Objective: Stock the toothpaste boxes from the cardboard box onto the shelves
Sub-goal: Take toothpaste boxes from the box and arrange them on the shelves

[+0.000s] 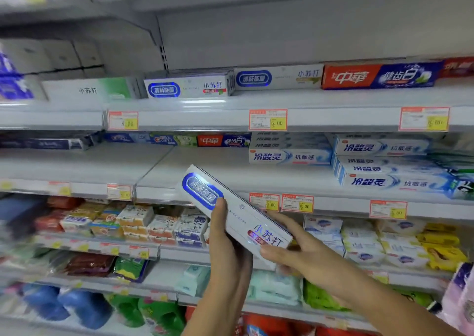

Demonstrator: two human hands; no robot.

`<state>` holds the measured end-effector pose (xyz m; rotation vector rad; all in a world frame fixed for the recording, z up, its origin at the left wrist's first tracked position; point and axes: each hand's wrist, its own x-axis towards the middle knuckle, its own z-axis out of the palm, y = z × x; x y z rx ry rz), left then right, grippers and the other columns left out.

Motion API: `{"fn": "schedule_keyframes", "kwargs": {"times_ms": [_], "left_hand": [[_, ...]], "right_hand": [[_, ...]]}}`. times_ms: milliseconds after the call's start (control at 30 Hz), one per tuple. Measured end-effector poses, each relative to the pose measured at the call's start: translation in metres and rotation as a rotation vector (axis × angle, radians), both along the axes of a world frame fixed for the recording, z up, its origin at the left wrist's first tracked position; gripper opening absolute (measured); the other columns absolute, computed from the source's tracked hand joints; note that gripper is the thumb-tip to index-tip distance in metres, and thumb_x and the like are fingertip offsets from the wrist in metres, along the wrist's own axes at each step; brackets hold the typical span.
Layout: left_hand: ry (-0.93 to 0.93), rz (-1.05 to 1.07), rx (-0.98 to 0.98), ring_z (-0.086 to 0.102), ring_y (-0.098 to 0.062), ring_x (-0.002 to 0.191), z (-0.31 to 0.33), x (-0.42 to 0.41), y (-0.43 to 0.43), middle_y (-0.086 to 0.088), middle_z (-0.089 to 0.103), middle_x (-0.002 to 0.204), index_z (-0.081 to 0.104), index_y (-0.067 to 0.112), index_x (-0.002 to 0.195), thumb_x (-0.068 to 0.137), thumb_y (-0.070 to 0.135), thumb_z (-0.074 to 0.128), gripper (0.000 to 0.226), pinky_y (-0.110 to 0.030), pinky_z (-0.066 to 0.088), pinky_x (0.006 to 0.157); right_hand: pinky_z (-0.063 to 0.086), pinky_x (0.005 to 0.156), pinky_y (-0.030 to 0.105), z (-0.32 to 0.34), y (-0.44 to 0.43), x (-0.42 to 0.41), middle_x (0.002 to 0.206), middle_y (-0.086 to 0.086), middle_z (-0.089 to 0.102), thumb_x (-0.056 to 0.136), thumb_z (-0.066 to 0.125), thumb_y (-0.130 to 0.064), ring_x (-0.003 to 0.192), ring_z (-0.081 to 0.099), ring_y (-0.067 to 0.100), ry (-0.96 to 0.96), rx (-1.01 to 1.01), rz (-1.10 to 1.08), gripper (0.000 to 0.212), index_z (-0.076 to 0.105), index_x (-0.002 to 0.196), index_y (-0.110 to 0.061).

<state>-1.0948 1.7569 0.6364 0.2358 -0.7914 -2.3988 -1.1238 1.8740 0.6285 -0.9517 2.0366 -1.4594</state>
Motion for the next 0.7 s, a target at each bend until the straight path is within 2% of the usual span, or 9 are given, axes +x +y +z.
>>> {"fn": "schedule_keyframes", "kwargs": {"times_ms": [67,133,233,300,400,500,600,633,700], "left_hand": [[0.002,0.031,-0.051,0.066,-0.023,0.080,0.016,0.001,-0.001,-0.008,0.068,0.085,0.064,0.019,0.107,0.094,0.041,0.042,0.035,-0.038,0.055,0.075],[0.001,0.039,-0.082,0.065,-0.027,0.090,0.032,0.003,-0.001,-0.010,0.070,0.095,0.065,0.017,0.112,0.092,0.044,0.040,0.042,-0.040,0.052,0.082],[0.031,0.057,-0.142,0.065,-0.027,0.094,0.058,0.005,-0.002,-0.010,0.070,0.100,0.065,0.018,0.114,0.087,0.048,0.042,0.047,-0.041,0.050,0.086],[0.073,0.073,-0.190,0.067,-0.023,0.090,0.078,0.000,-0.005,-0.007,0.072,0.096,0.065,0.019,0.111,0.092,0.045,0.037,0.043,-0.035,0.054,0.079],[0.130,0.017,-0.239,0.066,-0.021,0.104,0.113,-0.008,-0.013,-0.005,0.071,0.108,0.062,0.021,0.116,0.087,0.044,0.043,0.042,-0.035,0.052,0.091],[0.062,-0.081,-0.587,0.061,-0.019,0.100,0.141,-0.021,-0.039,-0.007,0.070,0.097,0.064,0.015,0.103,0.092,0.027,0.050,0.022,-0.029,0.050,0.088],[-0.066,-0.036,-0.904,0.061,0.006,0.080,0.168,-0.034,-0.073,0.004,0.068,0.094,0.062,0.017,0.109,0.094,0.017,0.052,0.018,-0.007,0.044,0.071],[-0.086,0.011,-0.977,0.060,0.013,0.083,0.175,-0.041,-0.085,0.012,0.066,0.100,0.061,0.021,0.115,0.092,0.019,0.056,0.024,-0.006,0.042,0.073],[-0.155,0.174,-1.180,0.057,0.004,0.106,0.188,-0.060,-0.110,0.012,0.061,0.119,0.058,0.026,0.125,0.089,0.028,0.060,0.037,-0.013,0.041,0.085]], "right_hand": [[0.046,0.101,0.029,0.018,-0.002,-0.016,0.124,-0.026,0.056,0.054,0.076,-0.070,0.109,0.056,-0.005,-0.006,-0.017,-0.039,0.083,0.036,0.127,-0.061],[0.044,0.102,0.030,0.048,-0.011,-0.022,0.129,-0.024,0.051,0.053,0.075,-0.070,0.114,0.053,-0.005,0.119,0.043,-0.051,0.085,0.037,0.127,-0.058],[0.051,0.093,0.028,0.090,-0.013,-0.028,0.114,-0.027,0.061,0.060,0.078,-0.058,0.102,0.060,-0.007,0.163,0.116,0.042,0.068,0.043,0.118,-0.058],[0.050,0.094,0.025,0.118,-0.016,-0.034,0.114,-0.029,0.060,0.061,0.076,-0.055,0.100,0.061,-0.007,0.234,0.115,0.057,0.074,0.042,0.126,-0.055],[0.052,0.085,0.019,0.158,-0.015,-0.041,0.113,-0.025,0.061,0.061,0.082,-0.049,0.097,0.063,-0.004,0.308,0.054,0.002,0.080,0.043,0.131,-0.050],[0.050,0.071,0.010,0.201,0.005,-0.066,0.099,-0.021,0.068,0.058,0.078,-0.038,0.089,0.066,-0.001,0.318,-0.006,-0.057,0.067,0.056,0.120,-0.046],[0.050,0.087,0.024,0.232,0.027,-0.105,0.113,-0.011,0.069,0.044,0.084,-0.043,0.100,0.066,0.011,0.326,-0.014,-0.154,0.080,0.061,0.120,-0.034],[0.051,0.086,0.025,0.239,0.031,-0.117,0.115,-0.006,0.069,0.041,0.086,-0.040,0.098,0.067,0.014,0.311,-0.007,-0.199,0.083,0.062,0.119,-0.030],[0.052,0.075,0.023,0.250,0.034,-0.141,0.111,0.001,0.069,0.049,0.086,-0.024,0.087,0.065,0.015,0.298,0.003,-0.273,0.072,0.061,0.116,-0.025]]}}
